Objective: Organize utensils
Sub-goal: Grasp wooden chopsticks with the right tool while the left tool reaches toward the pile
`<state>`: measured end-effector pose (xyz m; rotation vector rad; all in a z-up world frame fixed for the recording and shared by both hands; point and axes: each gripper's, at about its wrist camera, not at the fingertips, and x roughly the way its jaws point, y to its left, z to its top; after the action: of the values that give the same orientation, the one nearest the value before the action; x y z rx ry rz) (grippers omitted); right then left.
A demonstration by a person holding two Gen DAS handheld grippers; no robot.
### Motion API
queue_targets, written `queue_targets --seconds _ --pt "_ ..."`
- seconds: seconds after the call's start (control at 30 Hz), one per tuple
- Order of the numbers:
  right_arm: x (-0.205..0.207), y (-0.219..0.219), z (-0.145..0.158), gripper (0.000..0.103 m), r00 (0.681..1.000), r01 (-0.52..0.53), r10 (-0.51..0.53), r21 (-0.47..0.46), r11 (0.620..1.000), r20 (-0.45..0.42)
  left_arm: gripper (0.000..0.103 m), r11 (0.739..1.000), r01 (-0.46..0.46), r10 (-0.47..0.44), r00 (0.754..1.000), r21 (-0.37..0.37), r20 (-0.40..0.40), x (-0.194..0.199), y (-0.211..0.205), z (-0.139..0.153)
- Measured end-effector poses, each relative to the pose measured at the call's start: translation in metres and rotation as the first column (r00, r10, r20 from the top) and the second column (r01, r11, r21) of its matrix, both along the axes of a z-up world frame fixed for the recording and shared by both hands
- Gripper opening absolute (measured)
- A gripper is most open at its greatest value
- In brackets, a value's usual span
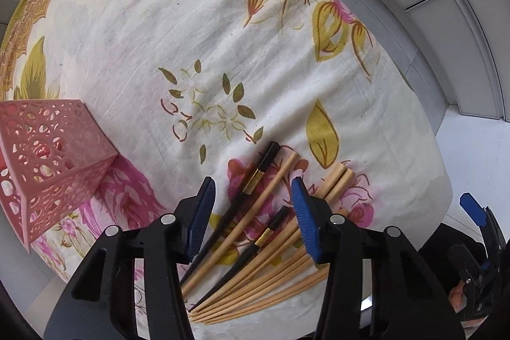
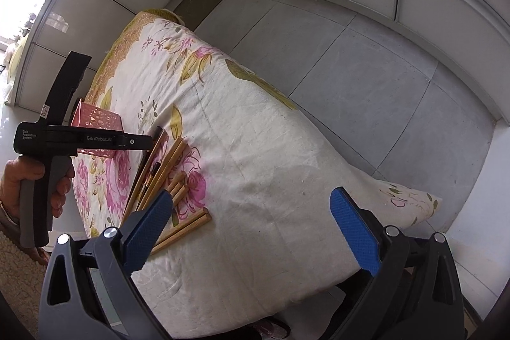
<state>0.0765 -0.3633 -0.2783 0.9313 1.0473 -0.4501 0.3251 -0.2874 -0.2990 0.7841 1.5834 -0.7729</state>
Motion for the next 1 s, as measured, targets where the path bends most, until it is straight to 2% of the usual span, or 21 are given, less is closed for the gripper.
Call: queue_targets --seconds 0.03,0.1,0.13,0.37,0.47,0.5,0.6,0.7,0.8,0.9,1.0 --pt "0.001 0.0 -0.001 0.096 1.0 -0.001 0.001 0.003 1.0 -0.001 0.04 1.0 0.005 -0.005 1.0 0.001 0.006 0.002 0.0 -0.002" --pt "0.003 0.0 -0.002 0.096 1.0 -0.004 0.004 0.011 1.0 -0.001 0.027 1.0 0.027 -0.027 1.0 0.0 0.013 0.005 0.0 -0.007" --pt "0.004 0.0 -0.003 0.096 1.0 -0.006 0.006 0.015 1.0 -0.001 0.024 0.999 0.039 -0.039 0.999 0.0 0.011 0.006 -0.002 -0.01" --pt "0.012 0.002 -0.007 0.096 1.0 -0.023 0.023 0.03 0.999 -0.011 0.022 0.99 0.142 -0.143 0.989 0.01 0.038 0.002 -0.01 -0.009" --pt "0.012 0.001 -0.008 0.096 1.0 -0.019 0.02 0.036 0.999 -0.014 0.022 0.972 0.235 -0.235 0.969 0.01 0.081 -0.013 -0.017 -0.012" --pt "0.012 0.001 -0.008 0.096 1.0 -0.021 0.021 0.038 0.999 -0.015 0.023 0.971 0.238 -0.238 0.967 0.008 0.09 -0.013 -0.016 -0.019" --pt "0.014 0.003 -0.01 0.096 0.999 -0.026 0.027 0.049 0.998 -0.023 0.011 0.98 0.195 -0.192 0.978 -0.032 0.085 -0.014 -0.008 -0.018" --pt "0.017 0.008 -0.012 0.096 0.999 -0.01 0.013 0.065 0.998 -0.047 0.008 0.989 0.136 -0.128 0.985 -0.064 0.118 -0.017 0.022 -0.014" --pt "0.022 0.009 -0.02 0.096 0.997 0.058 -0.047 0.188 0.98 -0.065 0.008 0.988 0.075 -0.053 0.986 -0.135 0.16 -0.017 0.049 0.004" --pt "0.035 0.015 -0.031 0.094 0.992 0.092 -0.06 0.319 0.943 -0.111 0.008 0.963 0.014 0.037 0.982 -0.268 0.184 -0.02 0.087 0.046" --pt "0.041 0.029 -0.048 0.071 0.979 0.18 -0.114 0.456 0.872 -0.167 0.008 0.912 -0.034 0.131 0.968 -0.408 0.212 -0.025 0.135 0.095"
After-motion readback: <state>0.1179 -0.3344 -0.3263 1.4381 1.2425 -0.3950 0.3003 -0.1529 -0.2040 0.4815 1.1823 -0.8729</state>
